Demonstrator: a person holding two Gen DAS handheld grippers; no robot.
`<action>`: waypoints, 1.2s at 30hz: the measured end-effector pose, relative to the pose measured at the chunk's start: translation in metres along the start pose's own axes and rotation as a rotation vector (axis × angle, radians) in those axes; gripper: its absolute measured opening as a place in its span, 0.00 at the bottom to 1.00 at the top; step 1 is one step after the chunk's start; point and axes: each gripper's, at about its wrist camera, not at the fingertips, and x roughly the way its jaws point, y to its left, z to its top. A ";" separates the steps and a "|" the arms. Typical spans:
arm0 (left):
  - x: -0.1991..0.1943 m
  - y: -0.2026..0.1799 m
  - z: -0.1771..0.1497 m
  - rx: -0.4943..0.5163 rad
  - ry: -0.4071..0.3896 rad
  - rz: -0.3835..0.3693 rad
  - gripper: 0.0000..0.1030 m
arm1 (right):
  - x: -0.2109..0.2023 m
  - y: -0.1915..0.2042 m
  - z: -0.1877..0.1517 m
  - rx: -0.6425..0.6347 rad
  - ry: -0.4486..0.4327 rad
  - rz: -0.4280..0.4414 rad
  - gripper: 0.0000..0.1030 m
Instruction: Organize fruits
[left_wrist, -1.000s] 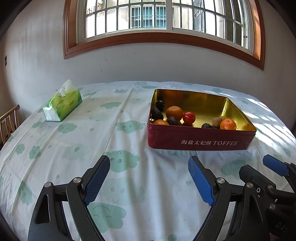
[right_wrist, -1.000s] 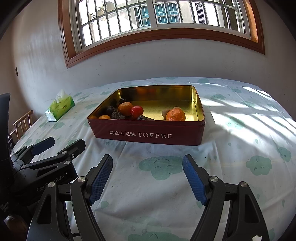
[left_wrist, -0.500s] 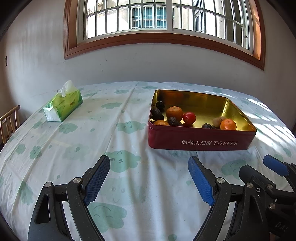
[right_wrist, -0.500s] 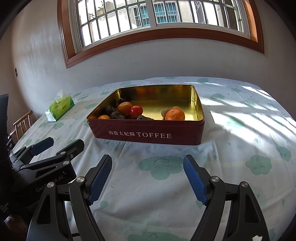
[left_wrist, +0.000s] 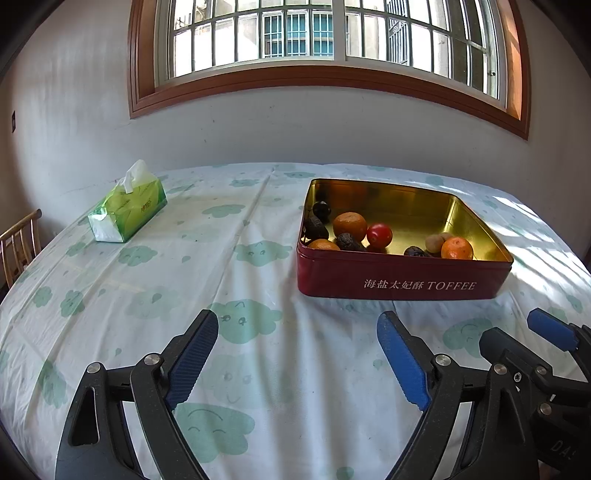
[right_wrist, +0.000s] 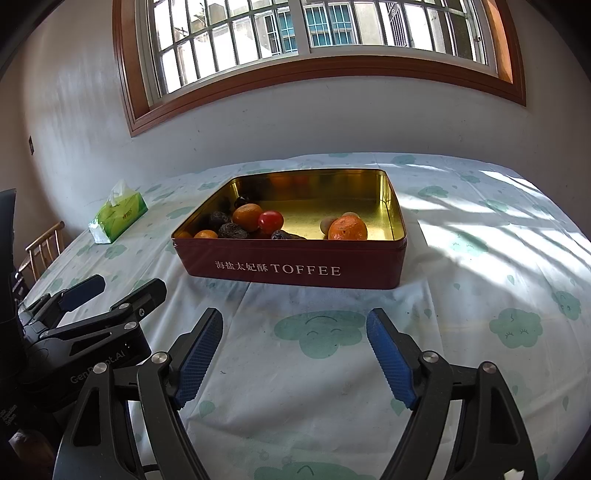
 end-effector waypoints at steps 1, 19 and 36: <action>0.000 0.000 0.000 0.001 0.000 -0.001 0.86 | 0.000 0.000 0.000 0.000 0.000 0.000 0.76; 0.000 0.001 0.000 0.000 0.001 -0.001 0.87 | 0.000 0.000 0.000 0.001 0.000 0.000 0.76; 0.000 0.001 0.000 0.000 0.000 0.000 0.88 | 0.000 -0.002 0.000 0.003 -0.001 -0.001 0.77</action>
